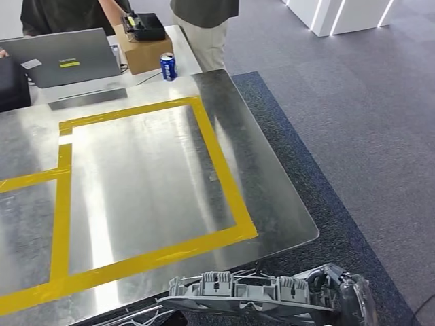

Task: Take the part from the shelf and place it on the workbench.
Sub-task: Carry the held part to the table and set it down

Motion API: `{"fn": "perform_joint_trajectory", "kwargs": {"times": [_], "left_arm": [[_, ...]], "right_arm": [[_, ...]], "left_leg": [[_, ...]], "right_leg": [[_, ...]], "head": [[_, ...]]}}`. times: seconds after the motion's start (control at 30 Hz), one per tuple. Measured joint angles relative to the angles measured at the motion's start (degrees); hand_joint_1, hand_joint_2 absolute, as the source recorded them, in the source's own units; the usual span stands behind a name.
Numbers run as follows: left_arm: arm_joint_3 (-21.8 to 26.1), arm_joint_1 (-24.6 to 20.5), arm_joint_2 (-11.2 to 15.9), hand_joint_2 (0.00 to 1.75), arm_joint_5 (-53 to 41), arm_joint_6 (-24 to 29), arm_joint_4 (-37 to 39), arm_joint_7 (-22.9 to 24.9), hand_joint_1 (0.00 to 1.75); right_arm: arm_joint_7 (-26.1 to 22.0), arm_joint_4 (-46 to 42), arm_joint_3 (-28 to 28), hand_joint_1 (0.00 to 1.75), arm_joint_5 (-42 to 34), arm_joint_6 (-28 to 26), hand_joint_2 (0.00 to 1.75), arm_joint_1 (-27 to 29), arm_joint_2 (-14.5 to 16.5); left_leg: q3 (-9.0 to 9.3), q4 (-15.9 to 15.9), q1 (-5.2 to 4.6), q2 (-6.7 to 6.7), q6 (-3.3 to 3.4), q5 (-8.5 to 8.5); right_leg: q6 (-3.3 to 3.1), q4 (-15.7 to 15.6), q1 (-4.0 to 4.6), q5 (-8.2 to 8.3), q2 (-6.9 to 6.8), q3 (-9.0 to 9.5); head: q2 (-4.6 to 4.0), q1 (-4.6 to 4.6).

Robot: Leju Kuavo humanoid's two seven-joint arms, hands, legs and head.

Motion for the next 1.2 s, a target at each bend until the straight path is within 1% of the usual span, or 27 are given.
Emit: {"fn": "perform_joint_trajectory", "kwargs": {"times": [0.07, 0.13, 0.17, 0.2, 0.23, 0.27, 0.3, 0.37, 0.43, 0.5, 0.53, 0.57, 0.63, 0.67, 0.7, 0.73, 0.77, 0.8, 0.87, 0.9, 0.93, 1.0, 1.03, 1.1, 1.13, 1.17, 1.2], "left_arm": [[-0.1, 0.1, 0.0, 1.75, 0.0, 0.0, 0.0, 0.0, 0.00], [-0.3, 0.1, 0.0, 1.75, 0.0, -0.1, 0.0, 0.0, 0.00], [-0.3, 0.1, 0.0, 1.75, 0.0, -0.2, 0.0, 0.0, 0.00], [-0.4, 0.1, 0.0, 1.75, 0.0, -0.2, 0.0, 0.0, 0.00], [-0.4, 0.2, 0.0, 1.75, 0.0, -0.3, 0.0, 0.0, 0.00], [-0.4, 0.2, 0.0, 1.75, 0.0, -0.4, 0.0, 0.0, 0.00], [-0.4, 0.2, 0.0, 1.75, 0.0, -0.5, 0.0, 0.0, 0.00], [-0.4, 0.2, 0.0, 1.75, 0.1, -0.7, 0.0, 0.0, 0.00], [-0.4, 0.2, 0.0, 1.75, 0.1, -0.8, 0.0, 0.0, 0.00], [-0.4, 0.3, 0.1, 1.75, 0.0, -1.1, 0.0, 0.1, 0.00], [-0.4, 0.3, 0.1, 1.75, 0.0, -1.2, 0.0, 0.1, 0.00], [-0.4, 0.2, 0.1, 1.75, 0.0, -1.2, 0.0, 0.1, 0.00], [-0.4, 0.2, 0.1, 1.75, 0.0, -1.3, 0.0, 0.2, 0.00], [-0.4, 0.2, 0.1, 1.75, -0.1, -1.4, 0.0, 0.2, 0.00], [-0.4, 0.1, 0.1, 1.75, -0.1, -1.5, 0.0, 0.2, 0.00], [-0.4, 0.1, 0.1, 1.75, -0.2, -1.6, 0.0, 0.2, 0.00], [-0.4, 0.1, 0.1, 1.75, -0.3, -1.7, 0.0, 0.2, 0.00], [-0.5, 0.1, 0.1, 1.75, -0.4, -1.7, 0.0, 0.2, 0.00], [-0.5, 0.1, 0.2, 1.75, -0.7, -1.8, 0.0, 0.3, 0.00], [-0.5, 0.1, 0.2, 1.75, -0.9, -1.9, 0.0, 0.4, 0.00], [-0.5, 0.1, 0.2, 1.75, -0.9, -1.9, 0.0, 0.4, 0.00], [-0.5, 0.3, 0.1, 1.75, -0.9, -2.0, 0.0, 0.4, 0.00], [-0.5, 0.4, 0.1, 1.75, -0.9, -2.0, 0.0, 0.4, 0.00], [-0.5, 0.4, 0.0, 1.75, -0.9, -2.0, 0.0, 0.4, 0.00], [-0.5, 0.4, 0.0, 1.75, -0.9, -2.0, 0.0, 0.4, 0.00], [-0.5, 0.4, 0.0, 1.75, -0.9, -2.0, 0.0, 0.4, 0.00], [-0.5, 0.3, 0.0, 1.75, -0.9, -2.0, 0.0, 0.4, 0.00]], "right_arm": [[0.7, -1.8, -0.3, 1.75, 0.2, 0.4, 1.75, -0.6, -2.4], [1.0, -3.1, -0.6, 1.75, 0.4, 0.9, 1.75, -0.8, -4.5], [1.4, -3.8, -1.0, 1.75, 0.1, 1.7, 1.75, -1.0, -5.8], [1.8, -4.8, -1.8, 1.75, -0.9, 3.3, 1.75, -1.3, -7.4], [2.1, -5.9, -3.4, 1.75, -2.4, 5.6, 1.75, -1.7, -9.2], [2.3, -7.1, -5.6, 1.75, -4.2, 8.5, 1.75, -2.0, -11.0], [2.5, -8.3, -8.4, 1.75, -6.3, 11.7, 1.75, -2.3, -12.6], [2.6, -10.6, -15.2, 1.75, -11.1, 18.3, 1.75, -3.6, -15.6], [3.8, -12.3, -21.7, 1.75, -16.7, 24.2, 1.75, -6.6, -18.6], [5.6, -13.1, -26.8, 1.75, -22.4, 27.9, 1.75, -10.7, -21.8], [6.8, -13.3, -28.6, 1.75, -25.5, 29.2, 1.75, -13.3, -23.6], [8.1, -13.4, -30.1, 1.75, -28.7, 30.3, 1.75, -16.5, -25.6], [11.3, -13.1, -31.6, 1.75, -35.3, 32.4, 1.75, -25.3, -29.9], [12.9, -12.6, -31.4, 1.75, -37.9, 33.2, 1.75, -31.1, -31.9], [14.6, -11.8, -30.4, 1.75, -39.8, 34.0, 1.75, -37.5, -33.5], [16.3, -10.6, -28.6, 1.75, -41.2, 34.8, 1.75, -44.6, -34.8], [18.0, -9.2, -26.2, 1.75, -42.0, 35.3, 1.75, -52.0, -35.8], [19.4, -7.6, -23.5, 1.75, -42.5, 35.7, 1.75, -59.2, -36.5], [21.0, -4.6, -18.0, 1.75, -42.8, 35.9, 1.75, -71.0, -37.7], [21.4, -3.3, -15.7, 1.75, -42.8, 35.9, 1.75, -75.4, -38.1], [21.6, -2.2, -13.6, 1.75, -42.9, 35.8, 1.75, -78.7, -38.4], [21.8, -0.7, -10.2, 1.75, -42.9, 35.6, 1.75, -83.4, -38.7], [21.7, -0.2, -8.9, 1.75, -42.9, 35.5, 1.75, -84.8, -38.7], [21.5, 0.5, -7.2, 1.75, -42.9, 35.1, 1.75, -86.7, -39.1], [21.4, 0.8, -6.6, 1.75, -42.9, 34.9, 1.75, -87.4, -39.2], [21.4, 1.0, -6.0, 1.75, -42.9, 34.8, 1.75, -88.0, -39.4], [21.3, 1.1, -5.4, 1.75, -42.9, 34.7, 1.75, -88.5, -39.4]], "left_leg": [[0.05, -0.1, 0.20, -1.52, 0.79, 0.34], [-0.02, -0.1, 0.30, -3.07, 1.35, 0.55], [-0.06, -0.1, 0.24, -3.89, 1.52, 0.60], [-0.08, -0.1, 0.18, -4.75, 1.62, 0.63], [-0.05, -0.1, 0.12, -5.64, 1.65, 0.65], [0.02, -0.1, 0.11, -6.54, 1.65, 0.67], [0.12, -0.1, 0.13, -7.41, 1.61, 0.67], [0.04, 0.2, 0.02, -8.94, 1.29, 0.69], [-0.61, 0.4, -0.01, -10.18, 0.62, 0.95], [-1.34, 0.3, 0.13, -11.08, -0.10, 1.31], [-1.71, 0.7, 0.03, -10.38, -0.43, 1.08], [-2.50, 2.0, -0.11, -8.98, -0.76, 0.23], [-5.66, 8.0, -0.30, -5.48, -1.31, -2.96], [-7.78, 11.9, -0.25, -4.62, -1.48, -4.59], [-9.48, 15.0, -0.21, -4.32, -1.54, -5.44], [-10.38, 16.4, -0.20, -4.20, -1.51, -5.27], [-10.15, 15.6, -0.22, -4.07, -1.39, -4.01], [-8.84, 12.8, -0.32, -3.60, -1.11, -2.00], [-4.96, 5.0, -0.90, -0.68, -0.17, 1.63], [-3.63, 2.3, -1.18, 0.60, 0.28, 2.48], [-3.03, 0.8, -1.40, 1.30, 0.64, 2.73], [-3.09, 0.2, -1.31, 0.07, 1.07, 2.78], [-3.04, 0.0, -1.12, -0.76, 1.29, 2.93], [-2.79, -0.4, -0.62, -2.27, 1.71, 3.17], [-2.76, -0.4, -0.46, -3.02, 1.82, 3.21], [-2.74, -0.4, -0.38, -3.76, 1.89, 3.21], [-2.70, -0.4, -0.34, -4.54, 1.92, 3.20]], "right_leg": [[0.61, 2.3, -0.29, -1.83, 2.29, -0.70], [0.85, 9.0, -0.39, -5.57, 5.47, -3.65], [0.87, 12.9, -0.38, -7.25, 6.09, -5.48], [0.87, 15.7, -0.36, -8.10, 6.35, -6.83], [0.84, 16.5, -0.37, -7.81, 6.47, -7.28], [0.78, 15.0, -0.40, -6.44, 6.64, -6.64], [0.72, 11.7, -0.48, -4.38, 7.20, -5.13], [0.62, 4.2, -0.90, -1.20, 10.10, -1.56], [0.35, 0.8, -1.12, -0.54, 11.98, -0.13], [-0.20, 0.7, -1.13, -0.49, 10.99, -0.34], [-0.53, 0.6, -1.19, -0.38, 10.33, -0.42], [-0.88, 0.5, -1.25, -0.26, 9.58, -0.42], [-1.35, 0.3, -1.20, -0.14, 8.10, -0.44], [-1.48, 0.3, -1.13, -0.14, 7.35, -0.49], [-1.53, 0.3, -1.07, -0.15, 6.55, -0.50], [-1.57, 0.3, -0.99, -0.18, 5.70, -0.49], [-1.60, 0.3, -0.90, -0.21, 4.84, -0.42], [-1.60, 0.3, -0.78, -0.27, 3.96, -0.27], [-1.42, 0.4, -0.34, -0.57, 2.24, 0.06], [-1.24, 0.5, -0.08, -0.75, 1.42, 0.18], [-1.05, 0.4, 0.18, -0.90, 0.55, 0.26], [-0.61, 0.2, 0.46, -1.13, -1.10, 0.58], [-0.36, 0.4, 0.38, -1.49, -0.70, 0.69], [0.08, 3.5, 0.07, -3.59, 2.62, -0.49], [0.26, 6.9, -0.09, -5.29, 4.75, -2.11], [0.40, 10.9, -0.16, -6.96, 5.92, -4.15], [0.57, 14.3, -0.19, -8.01, 6.39, -6.08]], "head": [[0.00, 0.27], [0.00, 0.61], [0.00, 0.65], [0.00, 0.67], [0.00, 0.66], [0.00, 0.66], [0.00, 0.69], [0.00, 0.74], [0.00, 0.72], [0.00, 0.66], [0.00, 0.60], [0.00, 0.39], [0.00, 0.06], [0.00, -0.07], [0.00, -0.04], [0.00, -0.06], [0.00, -0.08], [0.00, -0.08], [0.00, -0.09], [0.00, -0.03], [0.00, -0.03], [0.00, 0.00], [0.00, 0.02], [0.01, 0.24], [0.02, 0.41], [0.02, 0.50], [0.02, 0.55]]}}
